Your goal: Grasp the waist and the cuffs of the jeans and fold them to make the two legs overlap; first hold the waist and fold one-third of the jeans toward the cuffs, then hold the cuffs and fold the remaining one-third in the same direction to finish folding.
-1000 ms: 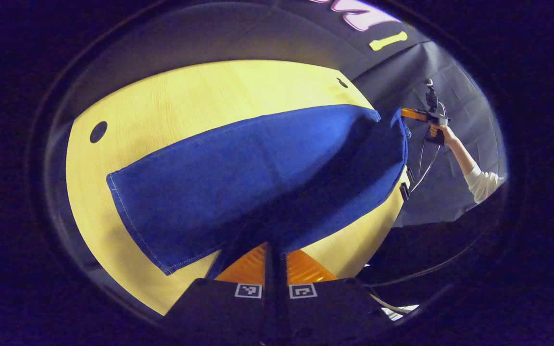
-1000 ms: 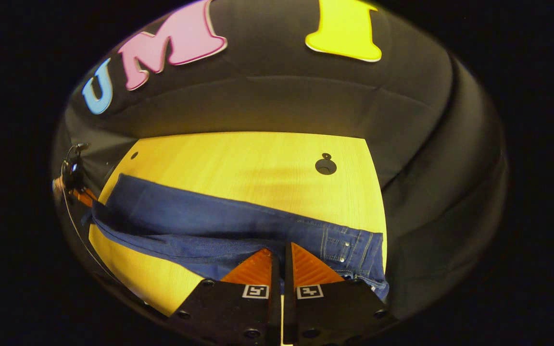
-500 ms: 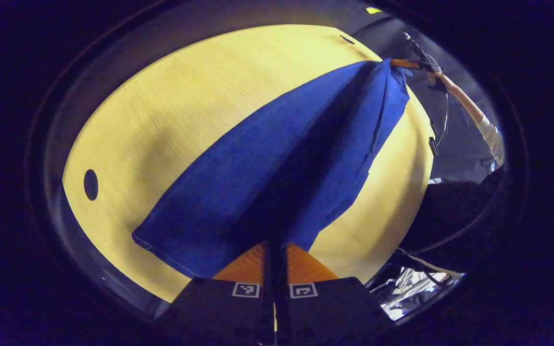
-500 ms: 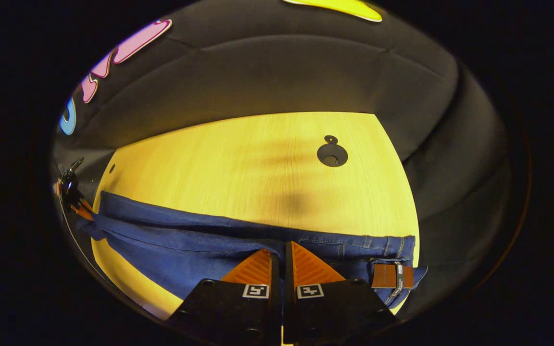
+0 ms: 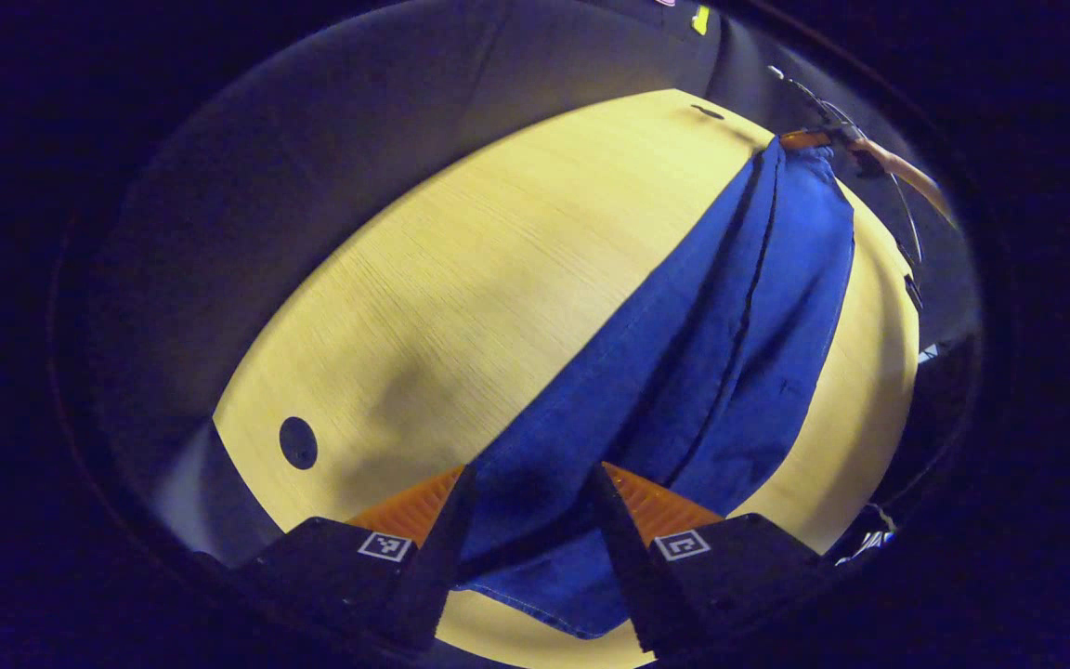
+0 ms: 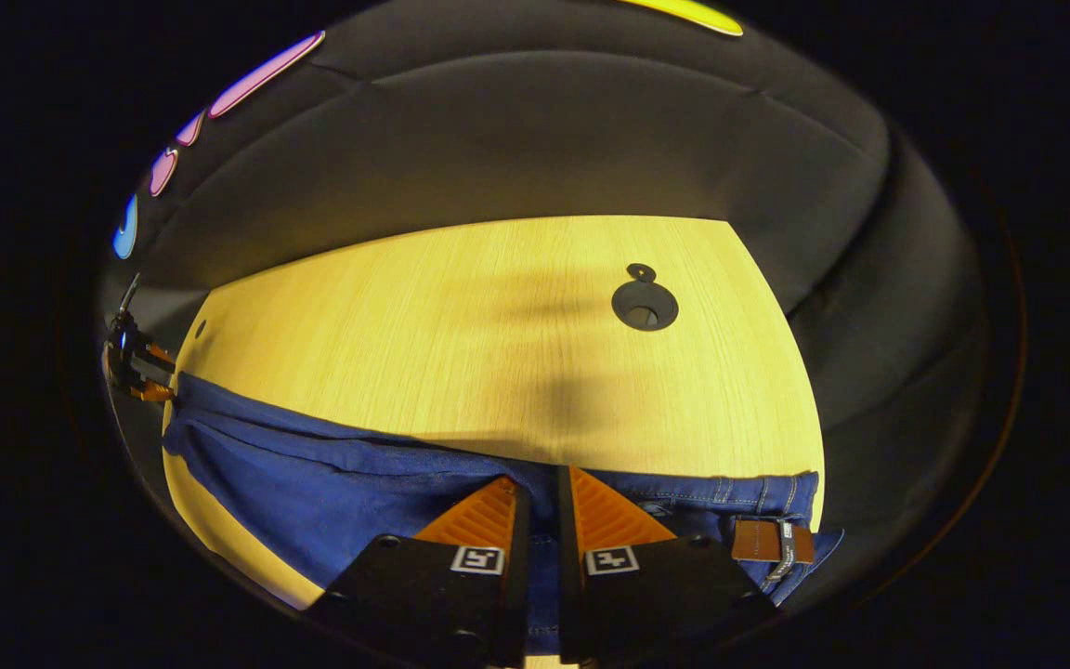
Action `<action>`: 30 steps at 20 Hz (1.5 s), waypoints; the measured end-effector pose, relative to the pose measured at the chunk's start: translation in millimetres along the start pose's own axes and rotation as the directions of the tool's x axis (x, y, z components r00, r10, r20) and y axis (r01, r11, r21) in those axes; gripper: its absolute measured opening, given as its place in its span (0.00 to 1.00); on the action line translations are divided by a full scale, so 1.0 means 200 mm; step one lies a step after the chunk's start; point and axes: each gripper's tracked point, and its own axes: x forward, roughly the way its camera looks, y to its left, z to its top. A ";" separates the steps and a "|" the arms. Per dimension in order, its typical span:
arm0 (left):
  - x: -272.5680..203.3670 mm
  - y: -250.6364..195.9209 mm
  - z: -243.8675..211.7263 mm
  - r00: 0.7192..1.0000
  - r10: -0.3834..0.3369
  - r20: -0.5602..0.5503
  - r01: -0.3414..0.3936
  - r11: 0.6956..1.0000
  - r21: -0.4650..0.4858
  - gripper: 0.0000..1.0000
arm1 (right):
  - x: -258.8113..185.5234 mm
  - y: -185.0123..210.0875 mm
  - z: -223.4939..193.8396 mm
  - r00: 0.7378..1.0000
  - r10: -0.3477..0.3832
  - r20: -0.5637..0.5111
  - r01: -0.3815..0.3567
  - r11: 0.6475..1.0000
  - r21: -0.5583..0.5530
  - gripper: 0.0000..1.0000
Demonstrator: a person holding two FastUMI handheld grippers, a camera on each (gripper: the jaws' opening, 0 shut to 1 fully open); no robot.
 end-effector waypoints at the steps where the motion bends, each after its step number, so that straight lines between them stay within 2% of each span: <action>1: -0.06 -0.01 0.04 0.997 0.032 0.074 -0.029 0.999 -0.032 0.83 | -0.04 0.00 0.04 1.000 0.010 0.029 -0.010 1.000 0.008 0.37; 4: -0.28 -0.04 0.12 0.957 0.129 0.261 -0.093 0.985 -0.148 0.87 | -0.23 0.02 0.25 0.981 0.049 0.187 -0.061 0.996 0.060 0.97; 6: -0.42 -0.07 0.17 0.907 0.182 0.380 -0.088 0.964 -0.253 0.88 | -0.40 -0.04 0.37 0.956 0.036 0.290 -0.070 0.992 0.108 0.96; 7: -0.48 -0.10 0.16 0.878 0.202 0.433 -0.057 0.943 -0.327 0.88 | -0.50 -0.10 0.39 0.948 0.015 0.319 -0.063 0.988 0.140 0.97; 9: -0.59 -0.25 0.23 0.803 0.192 0.564 0.098 0.892 -0.442 0.89 | -0.68 -0.20 0.39 0.933 -0.028 0.358 -0.052 0.976 0.211 0.98; 10: -0.68 -0.33 0.28 0.759 0.180 0.625 0.176 0.869 -0.463 0.92 | -0.74 -0.27 0.35 0.932 -0.058 0.357 -0.034 0.969 0.245 0.98; 11: -0.76 -0.41 0.32 0.722 0.189 0.666 0.221 0.849 -0.481 0.93 | -0.78 -0.35 0.28 0.936 -0.092 0.341 -0.007 0.960 0.279 0.98; 13: -0.81 -0.46 0.31 0.684 0.196 0.703 0.272 0.825 -0.495 0.93 | -0.82 -0.52 0.09 0.943 -0.169 0.285 0.054 0.928 0.370 0.98; 14: -0.84 -0.47 0.29 0.676 0.203 0.709 0.274 0.823 -0.497 0.94 | -0.81 -0.59 -0.02 0.946 -0.200 0.253 0.072 0.896 0.438 0.98; 15: -0.85 -0.47 0.29 0.671 0.209 0.711 0.270 0.825 -0.497 0.94 | -0.78 -0.62 -0.12 0.952 -0.211 0.219 0.067 0.847 0.527 0.98; 16: -0.86 -0.47 0.29 0.665 0.213 0.716 0.265 0.829 -0.493 0.94 | -0.73 -0.62 -0.22 0.965 -0.194 0.177 0.051 0.800 0.598 1.00; 17: -0.87 -0.48 0.29 0.659 0.211 0.722 0.270 0.830 -0.488 0.94 | -0.68 -0.62 -0.32 0.973 -0.186 0.138 0.051 0.755 0.654 0.97; 19: -0.90 -0.58 0.27 0.663 0.197 0.722 0.283 0.827 -0.486 0.94 | -0.57 -0.65 -0.47 0.976 -0.202 0.077 0.088 0.696 0.712 0.97; 22: -0.91 -0.62 0.22 0.689 0.211 0.693 0.249 0.830 -0.500 0.94 | -0.48 -0.76 -0.56 0.971 -0.239 0.018 0.143 0.640 0.755 0.98; 25: -0.88 -0.64 0.19 0.714 0.218 0.666 0.234 0.822 -0.520 0.94 | -0.40 -0.84 -0.54 0.968 -0.251 0.011 0.146 0.595 0.790 0.98; 26: -0.86 -0.64 0.18 0.724 0.216 0.655 0.234 0.817 -0.528 0.94 | -0.38 -0.87 -0.50 0.963 -0.267 0.031 0.135 0.582 0.802 0.90; 29: -0.79 -0.62 0.15 0.747 0.225 0.626 0.225 0.800 -0.556 0.94 | -0.37 -0.89 -0.49 0.957 -0.286 0.043 0.128 0.553 0.823 1.00; 30: -0.77 -0.62 0.15 0.754 0.227 0.616 0.226 0.792 -0.567 0.94 | -0.37 -0.91 -0.50 0.955 -0.295 0.036 0.140 0.554 0.821 0.88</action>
